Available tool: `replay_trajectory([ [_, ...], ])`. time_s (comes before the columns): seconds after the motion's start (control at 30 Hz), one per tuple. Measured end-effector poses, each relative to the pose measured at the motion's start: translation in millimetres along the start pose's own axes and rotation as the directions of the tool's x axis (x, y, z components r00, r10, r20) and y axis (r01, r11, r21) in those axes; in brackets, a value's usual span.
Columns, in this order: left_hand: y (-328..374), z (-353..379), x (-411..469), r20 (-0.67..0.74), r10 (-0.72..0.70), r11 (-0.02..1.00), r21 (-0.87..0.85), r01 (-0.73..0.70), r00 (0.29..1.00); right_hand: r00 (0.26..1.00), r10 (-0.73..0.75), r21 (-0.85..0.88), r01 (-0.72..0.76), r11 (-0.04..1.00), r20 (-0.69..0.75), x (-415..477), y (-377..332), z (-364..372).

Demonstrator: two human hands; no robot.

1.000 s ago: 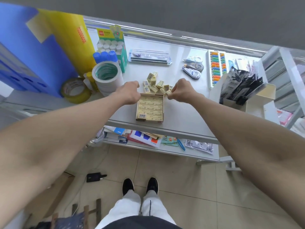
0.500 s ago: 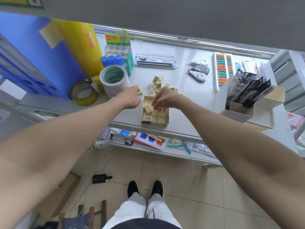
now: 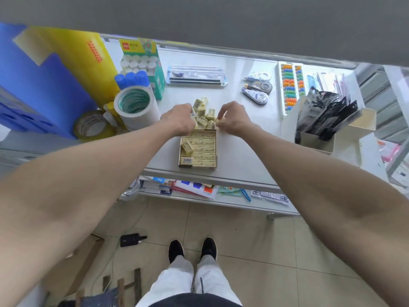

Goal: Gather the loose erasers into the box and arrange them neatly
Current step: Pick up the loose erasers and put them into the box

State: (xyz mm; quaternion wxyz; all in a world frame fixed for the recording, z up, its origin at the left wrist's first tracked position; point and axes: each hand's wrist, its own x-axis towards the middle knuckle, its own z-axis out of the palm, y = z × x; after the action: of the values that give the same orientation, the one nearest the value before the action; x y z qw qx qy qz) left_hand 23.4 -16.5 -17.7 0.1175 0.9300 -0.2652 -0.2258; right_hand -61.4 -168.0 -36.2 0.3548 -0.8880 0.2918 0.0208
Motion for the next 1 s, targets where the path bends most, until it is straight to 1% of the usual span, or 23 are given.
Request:
replay_trajectory([
  [0.1, 5.8, -0.7, 2.7, -0.007, 0.019, 1.0, -0.003, -0.019, 1.0, 0.999, 0.027, -0.004, -0.027, 1.0, -0.04, 1.7, 0.6, -1.8],
  [0.2, 4.5, -0.6, 1.7, -0.008, 0.019, 1.0, 0.004, -0.019, 1.0, 0.986, 0.096, 0.103, -0.082, 0.991, -0.133, 0.6, -2.6, -2.6],
  [0.23, 2.4, -1.1, 0.3, -0.008, 0.014, 1.0, 0.002, -0.014, 1.0, 0.984, 0.106, 0.133, -0.087, 0.987, -0.143, -0.3, -6.2, -2.8],
  [0.3, -4.0, -2.7, -4.8, -0.008, -0.001, 1.0, -0.02, 0.0, 1.0, 0.991, 0.105, 0.195, -0.086, 0.977, -0.089, -4.4, -17.4, -2.7],
  [0.4, -16.9, -4.9, -15.5, -0.019, -0.019, 0.998, -0.064, 0.017, 1.0, 0.994, 0.08, 0.307, -0.1, 0.946, 0.076, -13.9, -38.3, 5.1],
  [0.5, -29.2, -4.4, -26.8, -0.028, -0.023, 0.996, -0.083, 0.02, 0.999, 0.986, 0.049, 0.313, -0.098, 0.945, 0.159, -19.7, -50.9, 21.9],
  [0.57, -35.8, -4.1, -32.1, -0.039, -0.019, 0.996, -0.086, 0.015, 0.999, 0.983, 0.046, 0.27, -0.093, 0.958, 0.176, -23.3, -54.2, 32.6],
  [0.67, -41.6, -4.9, -37.3, -0.04, -0.018, 0.995, -0.098, 0.014, 0.999, 0.994, 0.043, 0.09, -0.052, 0.995, 0.101, -28.4, -55.3, 42.3],
  [0.73, -41.4, -7.1, -37.3, -0.05, -0.013, 0.996, -0.094, 0.008, 0.999, 0.995, 0.026, -0.006, -0.026, 1.0, 0.097, -30.8, -55.5, 42.7],
  [0.8, -39.1, -8.5, -34.7, -0.06, -0.004, 0.996, -0.094, -0.001, 0.998, 0.994, 0.014, -0.011, -0.013, 1.0, 0.108, -31.5, -55.3, 39.6],
  [0.83, -37.8, -9.2, -32.7, -0.062, -0.001, 0.996, -0.094, -0.005, 0.998, 0.996, 0.01, 0.008, -0.01, 1.0, 0.088, -30.6, -55.2, 37.6],
  [0.9, -35.9, -10.8, -28.6, -0.056, -0.001, 0.996, -0.084, -0.004, 0.998, 1.0, 0.018, 0.045, -0.017, 0.999, -0.019, -26.0, -54.9, 32.6],
  [0.97, -32.8, -12.7, -25.0, -0.04, -0.004, 0.997, -0.077, 0.001, 0.999, 0.99, 0.046, 0.043, -0.04, 0.998, -0.137, -17.4, -50.7, 25.1],
  [1.0, -30.5, -13.5, -22.5, -0.031, -0.003, 0.997, -0.076, 0.001, 1.0, 0.984, 0.053, 0.044, -0.046, 0.998, -0.167, -12.6, -47.0, 21.0],
])
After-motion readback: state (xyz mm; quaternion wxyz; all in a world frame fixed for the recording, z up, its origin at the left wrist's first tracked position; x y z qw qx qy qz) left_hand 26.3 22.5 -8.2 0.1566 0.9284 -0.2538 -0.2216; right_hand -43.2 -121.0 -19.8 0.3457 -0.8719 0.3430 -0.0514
